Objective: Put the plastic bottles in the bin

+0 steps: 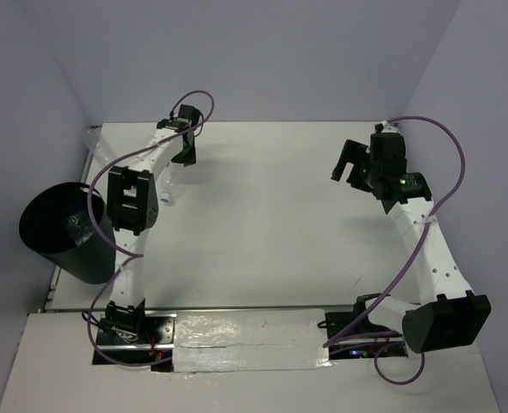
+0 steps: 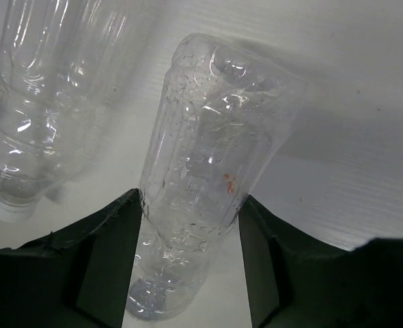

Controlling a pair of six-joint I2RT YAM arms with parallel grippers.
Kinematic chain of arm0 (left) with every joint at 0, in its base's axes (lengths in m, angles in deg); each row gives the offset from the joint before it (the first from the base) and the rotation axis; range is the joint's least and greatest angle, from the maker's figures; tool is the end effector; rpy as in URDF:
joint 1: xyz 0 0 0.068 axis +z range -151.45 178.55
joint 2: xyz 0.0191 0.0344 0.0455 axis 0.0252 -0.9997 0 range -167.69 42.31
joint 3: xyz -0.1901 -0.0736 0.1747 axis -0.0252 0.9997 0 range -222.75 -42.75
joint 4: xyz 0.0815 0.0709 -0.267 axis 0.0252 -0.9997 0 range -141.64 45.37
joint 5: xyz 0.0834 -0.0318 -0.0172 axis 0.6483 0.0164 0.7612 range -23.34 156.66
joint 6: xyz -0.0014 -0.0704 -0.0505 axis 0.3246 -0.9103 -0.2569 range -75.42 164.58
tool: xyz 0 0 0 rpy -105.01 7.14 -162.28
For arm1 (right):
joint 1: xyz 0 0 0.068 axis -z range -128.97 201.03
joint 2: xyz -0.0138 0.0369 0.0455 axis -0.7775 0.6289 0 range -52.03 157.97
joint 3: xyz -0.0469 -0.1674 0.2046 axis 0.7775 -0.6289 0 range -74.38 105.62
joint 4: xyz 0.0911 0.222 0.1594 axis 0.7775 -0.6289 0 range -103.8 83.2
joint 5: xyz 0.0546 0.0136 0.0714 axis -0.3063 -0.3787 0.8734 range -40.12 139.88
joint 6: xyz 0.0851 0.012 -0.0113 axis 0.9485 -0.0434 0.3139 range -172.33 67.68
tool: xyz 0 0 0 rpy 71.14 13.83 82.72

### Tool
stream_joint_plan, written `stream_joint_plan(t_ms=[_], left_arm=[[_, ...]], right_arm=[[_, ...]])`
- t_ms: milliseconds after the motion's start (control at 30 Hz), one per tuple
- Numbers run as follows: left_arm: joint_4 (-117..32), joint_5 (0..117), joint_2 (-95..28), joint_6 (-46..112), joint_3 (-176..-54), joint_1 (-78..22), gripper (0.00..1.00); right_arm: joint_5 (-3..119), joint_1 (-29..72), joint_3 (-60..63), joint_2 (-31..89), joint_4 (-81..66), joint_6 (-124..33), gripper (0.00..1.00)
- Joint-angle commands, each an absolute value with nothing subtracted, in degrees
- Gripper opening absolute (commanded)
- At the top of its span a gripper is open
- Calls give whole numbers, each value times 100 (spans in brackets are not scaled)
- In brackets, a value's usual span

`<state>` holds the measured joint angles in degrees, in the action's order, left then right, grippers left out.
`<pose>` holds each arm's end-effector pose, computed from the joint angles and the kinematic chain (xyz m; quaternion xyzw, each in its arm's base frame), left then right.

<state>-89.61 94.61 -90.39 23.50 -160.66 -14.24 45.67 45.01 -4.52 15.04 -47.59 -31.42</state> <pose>0.5411 -0.0860 0.1700 -0.1305 0.9298 0.1493 0.3100 0.3064 0.0267 0.3331 0.1323 0.8886 0.0699 0.4337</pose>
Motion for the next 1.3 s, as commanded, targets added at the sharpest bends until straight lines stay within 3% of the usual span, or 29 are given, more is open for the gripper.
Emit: stream_joint_plan(t_ms=[0, 233, 467, 733, 1000, 1100, 1200, 1233, 1267], left_arm=[[-9025, 9163, -8313, 2515, -16386, -1393, 44], [-9808, 8995, -6609, 2902, -17415, -1384, 45], [-8595, 9759, -3587, 3333, -15406, -1235, 53], [-8138, 12491, -1975, 2622, -13138, -893, 57], [-7978, 12906, -1148, 1954, -11975, -558, 59], [-8295, 13091, -1078, 1620, -11773, -496, 64], [-8331, 12995, -946, 1549, -11615, -444, 93], [-8322, 12951, -902, 1601, -11605, -443, 99], [-8296, 12846, -901, 1662, -11605, -435, 99]], right_arm=[[4469, 4470, -152, 1494, -4784, -3194, 100], [4478, 4470, -186, 1380, -4626, -3167, 100], [4697, 4461, -275, 1388, -4441, -3123, 100], [4733, 4409, -310, 1362, -4494, -3229, 100], [4882, 4330, -311, 1529, -4476, -3202, 100], [4865, 4294, -266, 1547, -4468, -3211, 100], [4882, 4268, -284, 1564, -4459, -3211, 100], [4900, 4268, -301, 1573, -4450, -3211, 100], [4943, 4268, -319, 1573, -4442, -3220, 100]])
